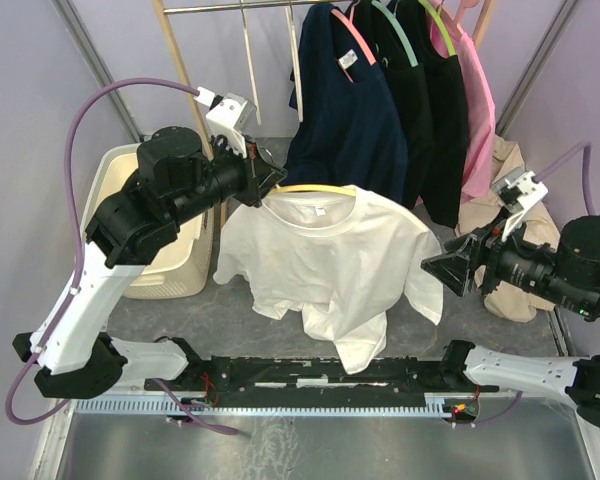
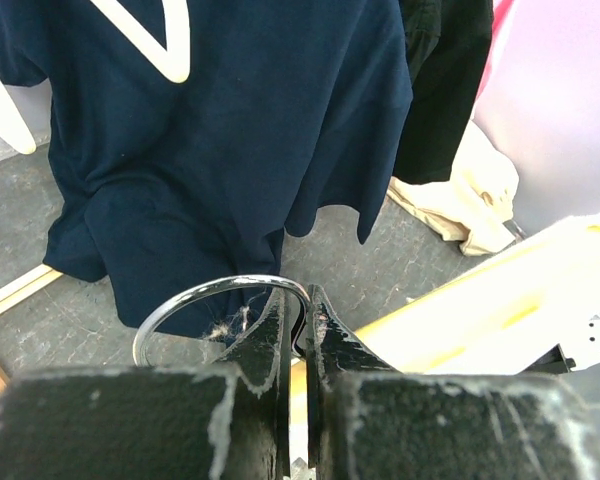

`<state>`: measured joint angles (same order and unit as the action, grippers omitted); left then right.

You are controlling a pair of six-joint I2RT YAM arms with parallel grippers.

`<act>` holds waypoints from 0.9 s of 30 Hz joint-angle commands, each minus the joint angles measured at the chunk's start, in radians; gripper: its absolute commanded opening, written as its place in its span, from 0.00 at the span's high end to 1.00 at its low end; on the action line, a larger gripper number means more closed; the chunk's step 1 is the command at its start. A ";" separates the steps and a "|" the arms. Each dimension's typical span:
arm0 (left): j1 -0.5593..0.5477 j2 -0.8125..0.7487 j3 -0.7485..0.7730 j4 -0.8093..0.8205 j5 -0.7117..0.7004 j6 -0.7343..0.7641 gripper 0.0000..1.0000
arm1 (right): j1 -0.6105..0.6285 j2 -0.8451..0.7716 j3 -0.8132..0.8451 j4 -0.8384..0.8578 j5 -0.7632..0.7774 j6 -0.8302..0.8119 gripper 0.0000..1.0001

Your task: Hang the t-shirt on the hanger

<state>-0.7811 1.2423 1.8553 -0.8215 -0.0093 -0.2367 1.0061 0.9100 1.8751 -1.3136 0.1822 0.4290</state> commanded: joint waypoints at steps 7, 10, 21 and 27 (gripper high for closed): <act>-0.004 -0.033 0.015 0.074 0.007 0.028 0.97 | 0.004 -0.033 -0.091 -0.007 0.088 0.014 0.39; -0.004 -0.038 0.012 0.073 0.011 0.033 0.97 | 0.004 -0.051 -0.091 -0.016 0.174 0.008 0.38; -0.004 -0.101 -0.062 0.098 0.116 0.049 0.97 | 0.003 -0.081 -0.188 0.066 0.337 -0.043 0.29; -0.004 -0.140 -0.090 0.104 0.205 0.053 0.97 | 0.004 -0.059 -0.235 0.122 0.315 -0.070 0.32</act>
<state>-0.7811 1.1519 1.7611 -0.8261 0.0948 -0.2218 1.0061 0.8299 1.6558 -1.2804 0.4847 0.3943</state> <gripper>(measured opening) 0.054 0.691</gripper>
